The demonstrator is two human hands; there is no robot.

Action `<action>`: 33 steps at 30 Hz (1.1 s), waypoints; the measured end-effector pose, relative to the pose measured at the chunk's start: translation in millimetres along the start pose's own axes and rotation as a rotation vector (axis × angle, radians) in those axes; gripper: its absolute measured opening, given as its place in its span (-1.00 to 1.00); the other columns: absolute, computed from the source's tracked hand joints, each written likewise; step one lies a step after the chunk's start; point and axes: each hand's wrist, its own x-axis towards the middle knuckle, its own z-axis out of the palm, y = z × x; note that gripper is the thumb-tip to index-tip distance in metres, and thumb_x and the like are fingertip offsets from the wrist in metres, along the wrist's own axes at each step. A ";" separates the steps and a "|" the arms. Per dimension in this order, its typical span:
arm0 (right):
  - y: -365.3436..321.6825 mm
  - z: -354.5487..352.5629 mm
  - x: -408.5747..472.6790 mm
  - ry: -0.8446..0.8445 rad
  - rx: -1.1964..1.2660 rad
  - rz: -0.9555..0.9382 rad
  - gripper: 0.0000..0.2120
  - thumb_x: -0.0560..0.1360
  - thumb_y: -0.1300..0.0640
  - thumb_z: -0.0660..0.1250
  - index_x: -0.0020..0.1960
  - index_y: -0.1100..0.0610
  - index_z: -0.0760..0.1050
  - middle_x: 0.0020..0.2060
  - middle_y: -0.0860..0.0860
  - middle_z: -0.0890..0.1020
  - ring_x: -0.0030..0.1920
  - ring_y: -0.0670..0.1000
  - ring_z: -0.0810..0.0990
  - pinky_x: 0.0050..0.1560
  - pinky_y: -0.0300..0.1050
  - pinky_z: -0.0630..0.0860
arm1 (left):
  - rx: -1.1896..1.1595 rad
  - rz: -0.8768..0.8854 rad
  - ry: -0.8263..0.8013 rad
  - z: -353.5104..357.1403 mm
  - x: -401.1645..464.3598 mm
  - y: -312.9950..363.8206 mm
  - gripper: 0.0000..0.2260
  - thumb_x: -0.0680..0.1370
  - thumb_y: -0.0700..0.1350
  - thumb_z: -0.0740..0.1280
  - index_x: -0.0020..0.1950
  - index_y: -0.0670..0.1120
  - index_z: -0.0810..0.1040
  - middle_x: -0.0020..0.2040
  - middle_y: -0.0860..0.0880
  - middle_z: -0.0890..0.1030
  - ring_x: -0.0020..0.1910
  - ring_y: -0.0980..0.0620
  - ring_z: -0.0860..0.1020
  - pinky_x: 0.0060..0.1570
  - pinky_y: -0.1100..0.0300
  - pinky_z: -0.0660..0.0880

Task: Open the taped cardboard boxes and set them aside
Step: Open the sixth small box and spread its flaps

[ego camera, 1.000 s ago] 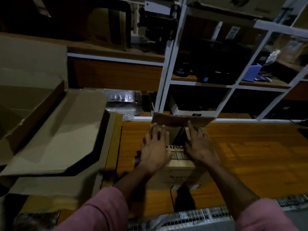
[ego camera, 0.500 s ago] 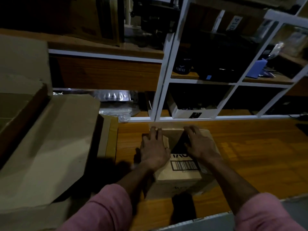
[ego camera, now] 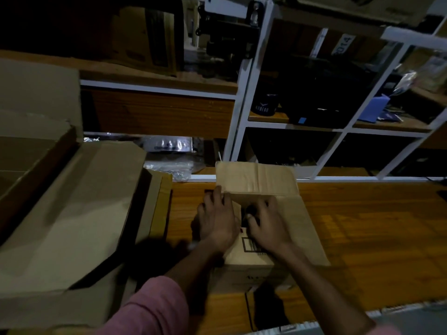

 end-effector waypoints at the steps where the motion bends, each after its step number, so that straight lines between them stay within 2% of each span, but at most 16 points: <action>1: -3.7 4.1 -5.0 -0.056 0.056 0.006 -0.77 0.58 0.09 0.28 0.23 0.03 0.47 0.25 0.06 0.47 0.09 0.07 0.56 0.05 -0.06 0.53 | 0.034 0.049 0.030 -1.0 -1.7 0.6 -0.47 0.58 0.06 0.25 0.52 -0.05 0.27 0.55 -0.12 0.19 0.39 -0.18 0.25 0.31 -0.08 0.31; 3: -7.4 9.0 -11.2 -0.177 0.020 0.060 -0.80 0.60 0.05 0.22 0.18 0.03 0.51 0.16 0.09 0.59 0.15 0.15 0.58 0.10 0.02 0.54 | 0.098 0.164 0.052 -1.1 -4.7 1.1 -0.60 0.60 0.03 0.20 0.41 -0.05 0.39 0.43 -0.11 0.37 0.32 -0.15 0.31 0.23 -0.06 0.34; 4: -7.1 9.6 -12.4 -0.210 -0.043 0.102 -0.75 0.60 0.01 0.19 0.23 0.04 0.49 0.24 0.13 0.55 0.26 0.21 0.52 0.19 0.07 0.51 | 0.121 0.210 0.044 -1.1 -5.9 0.8 -0.65 0.60 0.03 0.19 0.36 -0.04 0.44 0.38 -0.09 0.44 0.32 -0.14 0.33 0.21 -0.06 0.34; 6: -7.4 4.6 -12.7 -0.204 -0.156 0.193 -0.53 0.61 -0.06 0.17 0.48 0.06 0.29 0.54 0.15 0.22 0.52 0.29 0.18 0.47 0.21 0.30 | 0.141 0.251 0.010 -0.1 -6.5 -1.4 -0.70 0.60 0.03 0.20 0.29 -0.01 0.50 0.33 -0.06 0.53 0.36 -0.11 0.34 0.22 -0.07 0.34; 7: -7.9 -1.6 -13.4 -0.177 -0.191 0.220 -0.44 0.61 -0.05 0.19 0.56 0.06 0.16 0.60 0.12 0.03 0.57 0.31 0.03 0.52 0.26 0.19 | 0.132 0.249 -0.003 0.7 -6.6 -2.7 -0.71 0.60 0.03 0.21 0.29 0.00 0.51 0.33 -0.05 0.54 0.38 -0.10 0.34 0.25 -0.08 0.34; 9: -2.8 -15.8 -14.8 -0.062 -0.238 0.197 -0.41 0.59 0.02 0.26 0.55 0.08 0.15 0.62 0.12 -0.10 0.58 0.30 -0.01 0.53 0.27 0.18 | 0.082 0.219 -0.018 1.8 -6.5 -4.9 -0.71 0.61 0.02 0.22 0.30 0.00 0.52 0.36 -0.03 0.53 0.41 -0.09 0.32 0.29 -0.08 0.35; 11: 11.9 -32.2 -19.1 0.058 -0.270 0.138 -0.43 0.55 0.13 0.35 0.50 0.13 0.26 0.61 0.17 0.01 0.57 0.28 0.10 0.51 0.26 0.29 | 0.016 0.195 -0.011 1.5 -6.6 -5.9 -0.74 0.61 0.00 0.23 0.28 0.01 0.52 0.35 -0.02 0.52 0.39 -0.07 0.33 0.31 -0.06 0.34; 14: 44.2 -55.4 -30.3 0.138 -0.272 0.175 -0.42 0.49 0.20 0.42 0.47 0.21 0.34 0.51 0.29 0.25 0.48 0.35 0.27 0.42 0.30 0.35 | -0.133 0.126 0.022 -2.6 -6.3 -7.8 -0.80 0.61 -0.06 0.24 0.20 0.01 0.56 0.25 -0.03 0.54 0.28 -0.05 0.41 0.24 0.01 0.39; 17: 76.9 -66.1 -41.9 0.109 -0.231 0.286 -0.53 0.51 0.22 0.41 0.39 0.26 0.42 0.37 0.34 0.44 0.37 0.36 0.41 0.30 0.25 0.42 | -0.203 0.128 0.012 0.2 -8.0 -11.0 -0.79 0.61 -0.06 0.21 0.18 -0.02 0.58 0.20 -0.08 0.56 0.22 -0.07 0.47 0.16 0.04 0.45; 19: 91.7 -64.3 -50.4 0.054 -0.189 0.325 -0.68 0.58 0.14 0.32 0.31 0.18 0.42 0.22 0.23 0.56 0.19 0.24 0.55 0.13 0.19 0.56 | -0.236 0.155 -0.053 3.7 -15.7 -9.0 -0.75 0.62 -0.05 0.22 0.27 -0.05 0.52 0.28 -0.11 0.52 0.27 -0.10 0.46 0.21 0.00 0.43; 22: 97.2 -53.1 -58.4 0.061 -0.011 0.365 -0.78 0.65 0.10 0.20 0.27 0.13 0.40 0.05 0.10 0.59 0.00 0.15 0.60 -0.04 0.17 0.61 | -0.249 0.158 -0.106 4.6 -28.5 -2.7 -0.62 0.61 0.00 0.16 0.37 -0.10 0.48 0.41 -0.18 0.46 0.44 -0.17 0.37 0.42 -0.07 0.32; 23: 94.7 -50.8 -58.1 0.087 0.040 0.387 -0.81 0.66 0.10 0.18 0.24 0.12 0.42 -0.02 0.08 0.60 -0.05 0.14 0.61 -0.06 0.15 0.61 | -0.250 0.159 -0.096 3.0 -30.4 -0.7 -0.59 0.60 0.02 0.14 0.37 -0.11 0.49 0.40 -0.18 0.47 0.44 -0.17 0.37 0.43 -0.07 0.31; 25: 90.7 -49.3 -55.2 0.132 0.125 0.475 -0.86 0.68 0.09 0.15 0.15 0.09 0.46 -0.14 0.03 0.59 -0.13 0.07 0.59 -0.10 0.09 0.59 | -0.260 0.153 -0.077 -1.1 -29.6 2.5 -0.68 0.63 0.00 0.16 0.28 -0.09 0.53 0.31 -0.14 0.52 0.36 -0.14 0.43 0.38 -0.06 0.35; 27: 90.4 -49.0 -50.9 0.135 0.166 0.553 -0.83 0.69 0.09 0.13 0.08 0.07 0.49 -0.17 0.03 0.59 -0.17 0.02 0.58 -0.18 0.02 0.57 | -0.250 0.150 -0.092 -3.1 -26.8 2.4 -0.79 0.64 -0.08 0.22 0.19 -0.10 0.55 0.30 -0.15 0.53 0.39 -0.13 0.41 0.39 -0.06 0.34; 30: 95.3 -48.7 -45.9 0.124 0.167 0.559 -0.82 0.69 0.13 0.14 0.05 0.09 0.51 -0.16 0.05 0.61 -0.18 0.00 0.56 -0.28 -0.12 0.43 | -0.251 0.152 -0.100 0.6 -21.0 1.9 -0.82 0.62 -0.08 0.24 0.13 -0.11 0.57 0.39 -0.20 0.50 0.52 -0.14 0.28 0.44 -0.04 0.29; 33: 92.7 -46.7 -38.3 0.172 0.149 0.598 -0.88 0.65 0.21 0.21 0.05 0.08 0.51 -0.15 0.01 0.58 -0.12 0.03 0.57 -0.24 -0.13 0.44 | -0.264 0.118 -0.111 1.6 -11.7 3.2 -0.81 0.62 -0.07 0.22 0.07 -0.09 0.59 0.38 -0.20 0.52 0.53 -0.12 0.29 0.42 -0.02 0.31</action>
